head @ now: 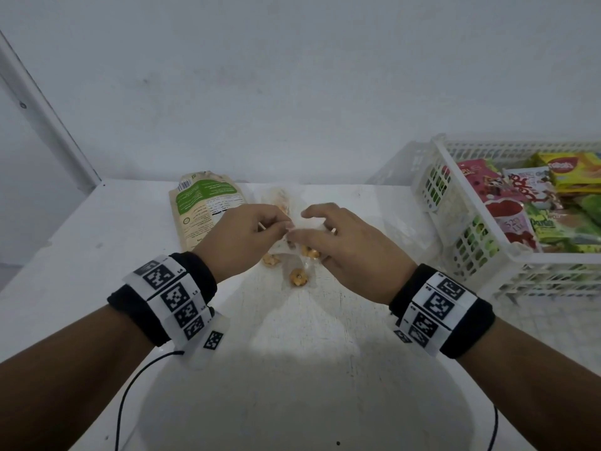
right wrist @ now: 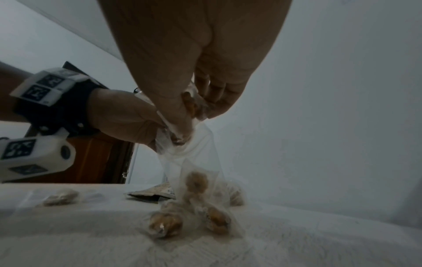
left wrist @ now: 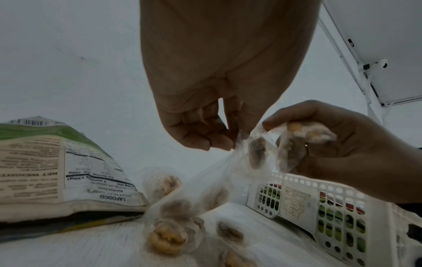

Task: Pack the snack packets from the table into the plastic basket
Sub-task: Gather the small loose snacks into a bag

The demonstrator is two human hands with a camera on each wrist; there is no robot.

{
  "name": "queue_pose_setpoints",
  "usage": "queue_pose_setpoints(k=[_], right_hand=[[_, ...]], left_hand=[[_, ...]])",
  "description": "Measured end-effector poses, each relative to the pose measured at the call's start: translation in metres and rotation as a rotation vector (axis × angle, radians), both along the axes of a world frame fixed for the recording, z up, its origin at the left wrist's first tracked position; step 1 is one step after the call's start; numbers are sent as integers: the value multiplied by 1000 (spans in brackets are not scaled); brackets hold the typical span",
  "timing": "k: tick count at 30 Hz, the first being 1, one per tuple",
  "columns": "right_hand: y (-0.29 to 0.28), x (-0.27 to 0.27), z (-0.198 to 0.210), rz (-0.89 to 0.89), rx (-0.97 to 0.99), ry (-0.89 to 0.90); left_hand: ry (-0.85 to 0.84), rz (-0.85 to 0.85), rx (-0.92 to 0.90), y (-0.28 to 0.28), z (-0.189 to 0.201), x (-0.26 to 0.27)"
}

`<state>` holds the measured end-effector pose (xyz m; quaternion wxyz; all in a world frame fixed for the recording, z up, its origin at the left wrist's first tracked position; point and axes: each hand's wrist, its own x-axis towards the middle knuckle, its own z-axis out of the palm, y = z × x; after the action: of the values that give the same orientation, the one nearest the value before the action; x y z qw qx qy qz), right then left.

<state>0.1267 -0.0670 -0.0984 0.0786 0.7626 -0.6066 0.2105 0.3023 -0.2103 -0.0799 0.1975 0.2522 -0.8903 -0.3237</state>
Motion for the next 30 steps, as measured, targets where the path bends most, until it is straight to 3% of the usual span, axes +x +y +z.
queue_pose_setpoints(k=[4, 12, 21, 24, 30], right_hand=[[-1, -3, 5, 9, -42, -118], [-3, -1, 2, 42, 109, 17], [-2, 6, 10, -86, 214, 95], [-6, 7, 14, -172, 258, 83], [-6, 9, 14, -113, 417, 24]], left_hand=[[2, 11, 4, -2, 0, 1], [-6, -11, -14, -2, 3, -1], [6, -13, -18, -2, 5, -5], [-2, -7, -8, -2, 4, -6], [-14, -9, -26, -3, 3, -7]])
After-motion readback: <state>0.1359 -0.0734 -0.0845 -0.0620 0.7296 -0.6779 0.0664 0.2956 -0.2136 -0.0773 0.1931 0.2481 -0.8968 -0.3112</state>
